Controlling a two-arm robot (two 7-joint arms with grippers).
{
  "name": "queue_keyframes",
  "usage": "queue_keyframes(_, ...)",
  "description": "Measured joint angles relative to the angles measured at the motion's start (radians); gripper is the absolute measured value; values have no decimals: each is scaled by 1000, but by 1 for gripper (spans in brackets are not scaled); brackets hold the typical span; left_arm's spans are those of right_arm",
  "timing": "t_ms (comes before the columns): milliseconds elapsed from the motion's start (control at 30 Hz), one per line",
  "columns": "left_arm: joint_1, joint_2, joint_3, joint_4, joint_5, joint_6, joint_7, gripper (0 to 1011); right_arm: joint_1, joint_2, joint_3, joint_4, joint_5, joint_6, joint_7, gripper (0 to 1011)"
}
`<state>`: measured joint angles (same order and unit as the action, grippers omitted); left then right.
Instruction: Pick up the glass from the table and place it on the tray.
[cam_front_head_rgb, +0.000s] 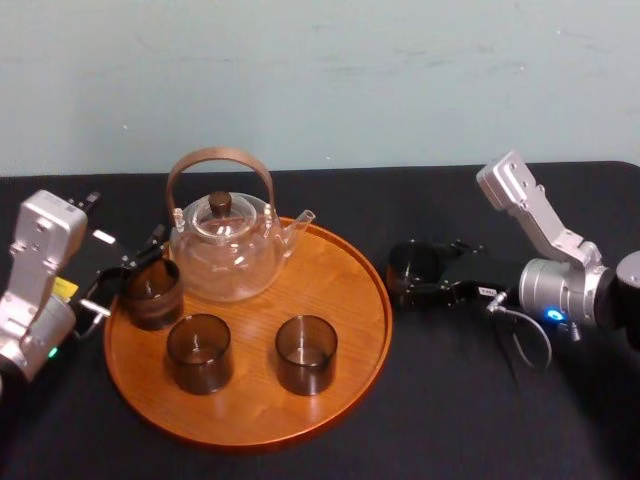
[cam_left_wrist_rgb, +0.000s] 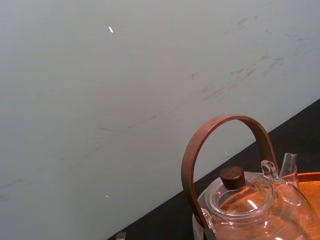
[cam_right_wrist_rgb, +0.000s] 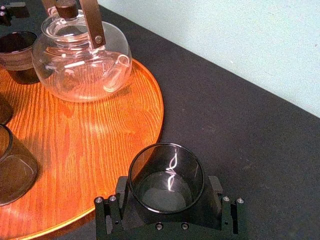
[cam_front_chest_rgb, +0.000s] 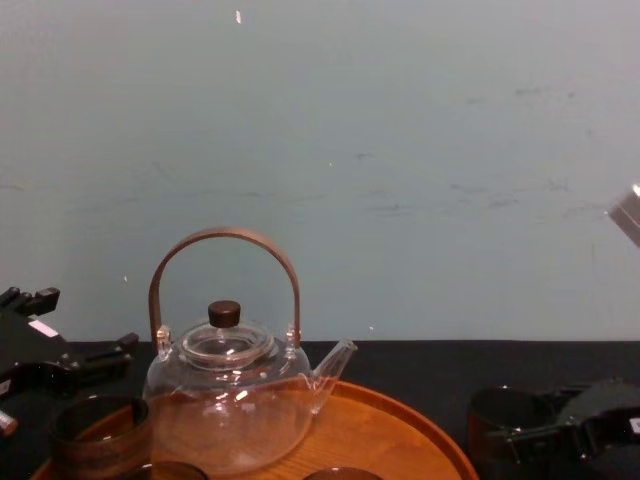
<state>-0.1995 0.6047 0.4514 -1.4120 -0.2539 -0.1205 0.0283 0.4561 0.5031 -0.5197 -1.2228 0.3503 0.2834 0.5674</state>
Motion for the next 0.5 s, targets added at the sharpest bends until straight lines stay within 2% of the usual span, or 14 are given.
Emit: queue_keyframes(500, 0, 0, 0, 0, 0, 0, 0, 1001, 16, -14, -8, 13, -14, -3, 3, 1002)
